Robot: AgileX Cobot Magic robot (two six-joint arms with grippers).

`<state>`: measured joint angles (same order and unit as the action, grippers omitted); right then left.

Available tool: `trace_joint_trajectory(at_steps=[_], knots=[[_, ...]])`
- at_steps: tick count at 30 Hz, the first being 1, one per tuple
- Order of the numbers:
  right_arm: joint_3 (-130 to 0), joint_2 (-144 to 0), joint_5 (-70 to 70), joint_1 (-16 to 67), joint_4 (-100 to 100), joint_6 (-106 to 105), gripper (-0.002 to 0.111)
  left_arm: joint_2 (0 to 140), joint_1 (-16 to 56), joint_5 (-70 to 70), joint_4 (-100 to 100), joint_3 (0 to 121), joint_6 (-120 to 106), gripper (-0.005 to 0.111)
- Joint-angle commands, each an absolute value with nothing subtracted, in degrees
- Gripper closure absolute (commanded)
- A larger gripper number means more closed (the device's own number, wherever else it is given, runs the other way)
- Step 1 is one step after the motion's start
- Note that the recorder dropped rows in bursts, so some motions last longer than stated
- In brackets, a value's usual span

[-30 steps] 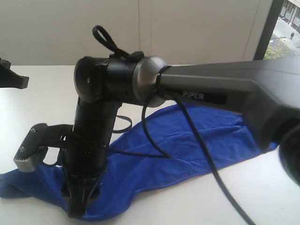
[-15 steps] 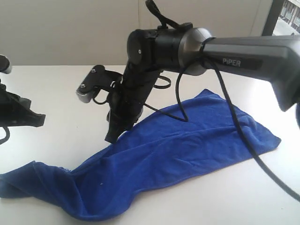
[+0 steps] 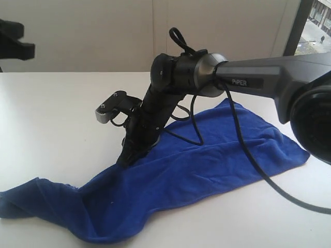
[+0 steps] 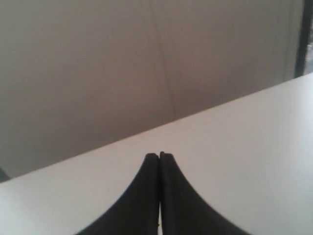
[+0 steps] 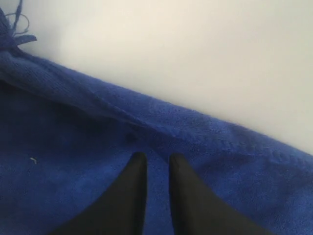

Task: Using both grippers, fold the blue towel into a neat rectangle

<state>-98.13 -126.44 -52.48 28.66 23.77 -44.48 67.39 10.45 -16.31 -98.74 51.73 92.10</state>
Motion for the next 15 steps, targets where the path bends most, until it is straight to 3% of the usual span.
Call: trace_joint_trajectory(at_steps=[1,5,10,15], knots=[[-98.2,-126.2,-52.6,28.6,24.7,-45.3,0.091,68.6,5.9,-1.7,-99.9,53.2,81.7,0.107],[-98.2,-126.2,-52.5,28.6,25.9,-46.0,0.091,71.5,3.3,12.8,-93.7,52.5,66.2,0.107],[-98.2,-126.2,-52.3,28.6,26.3,-46.5,0.091,78.4,3.1,28.6,-38.5,54.7,6.7,0.107],[-98.2,-126.2,-53.7,28.6,27.6,-47.8,0.091,80.0,4.8,43.0,6.1,60.9,-36.2,0.107]])
